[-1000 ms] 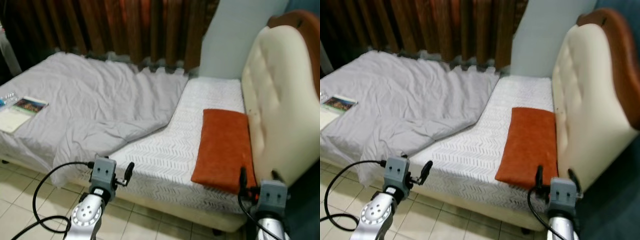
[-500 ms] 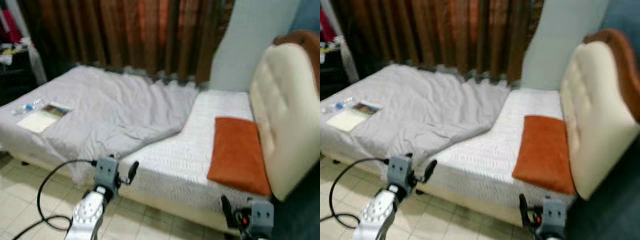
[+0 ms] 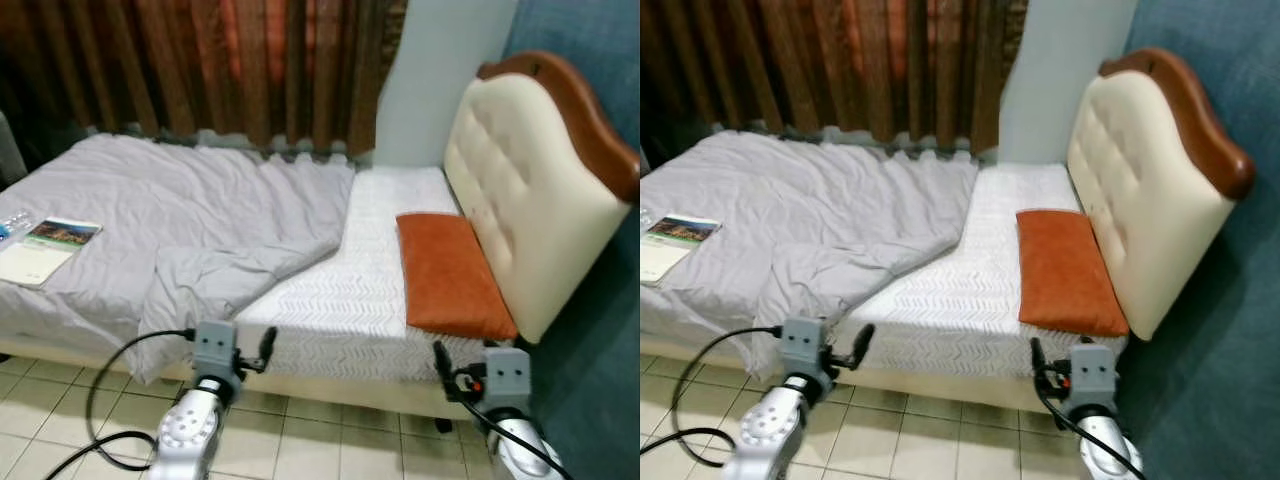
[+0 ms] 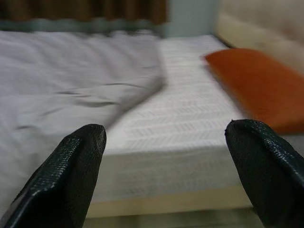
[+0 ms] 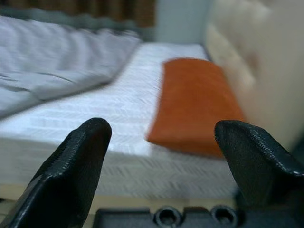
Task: Clean up the room
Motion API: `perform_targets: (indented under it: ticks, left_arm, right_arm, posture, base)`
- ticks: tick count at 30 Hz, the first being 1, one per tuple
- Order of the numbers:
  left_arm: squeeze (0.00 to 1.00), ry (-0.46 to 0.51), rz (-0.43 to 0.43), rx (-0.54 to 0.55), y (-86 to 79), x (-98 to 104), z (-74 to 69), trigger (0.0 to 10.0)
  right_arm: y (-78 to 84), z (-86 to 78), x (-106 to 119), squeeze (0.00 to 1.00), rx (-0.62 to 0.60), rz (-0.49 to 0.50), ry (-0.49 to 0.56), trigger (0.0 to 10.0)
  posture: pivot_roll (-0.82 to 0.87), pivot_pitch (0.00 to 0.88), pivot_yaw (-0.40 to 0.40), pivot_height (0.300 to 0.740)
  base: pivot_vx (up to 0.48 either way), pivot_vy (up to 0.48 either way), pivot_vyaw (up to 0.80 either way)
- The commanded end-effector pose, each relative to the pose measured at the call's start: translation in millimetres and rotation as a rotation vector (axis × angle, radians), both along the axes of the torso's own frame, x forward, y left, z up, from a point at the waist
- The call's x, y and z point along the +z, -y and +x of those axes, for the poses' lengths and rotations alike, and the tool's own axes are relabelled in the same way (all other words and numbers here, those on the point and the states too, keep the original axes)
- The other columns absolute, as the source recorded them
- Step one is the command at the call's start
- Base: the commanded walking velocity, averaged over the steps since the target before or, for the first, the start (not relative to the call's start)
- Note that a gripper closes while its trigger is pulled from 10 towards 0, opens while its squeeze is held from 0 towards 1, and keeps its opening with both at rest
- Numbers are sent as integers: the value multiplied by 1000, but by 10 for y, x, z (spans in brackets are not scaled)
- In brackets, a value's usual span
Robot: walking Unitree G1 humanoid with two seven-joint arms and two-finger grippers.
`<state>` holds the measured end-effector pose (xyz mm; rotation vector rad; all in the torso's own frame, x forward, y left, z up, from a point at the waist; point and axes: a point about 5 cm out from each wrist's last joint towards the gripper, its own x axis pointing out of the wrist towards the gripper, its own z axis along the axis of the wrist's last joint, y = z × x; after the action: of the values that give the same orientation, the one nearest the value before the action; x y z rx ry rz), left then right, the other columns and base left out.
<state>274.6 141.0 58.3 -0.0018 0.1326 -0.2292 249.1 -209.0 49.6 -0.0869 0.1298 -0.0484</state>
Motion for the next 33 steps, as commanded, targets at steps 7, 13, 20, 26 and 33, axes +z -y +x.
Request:
perform_targets:
  ticks: [7,13,20,26,33]
  left_arm:
    - [0,100,13,84,-212,221,63,10000]
    - [0,67,7,133,-215,166,62,10000]
    - [0,71,44,137,-259,166,77,10000]
    - [0,109,63,122,-263,257,134,10000]
    - [0,87,72,111,-226,225,145,10000]
  right_arm:
    - [-199,145,123,0,59,-15,94,10000]
    - [-195,148,56,0,57,25,56,10000]
    - [-175,184,34,0,53,19,45,10000]
    - [-208,243,102,0,83,-19,94,10000]
    - [-241,311,116,12,105,-8,95,10000]
  posture:
    - [19,0,-66,740]
    - [27,0,-67,740]
    - [34,0,-67,740]
    - [37,0,-63,740]
    - [48,0,-67,740]
  base:
    - [0,450,-571]
    - [0,467,0]
    - [0,469,127]
    - [0,469,166]
    - [0,468,555]
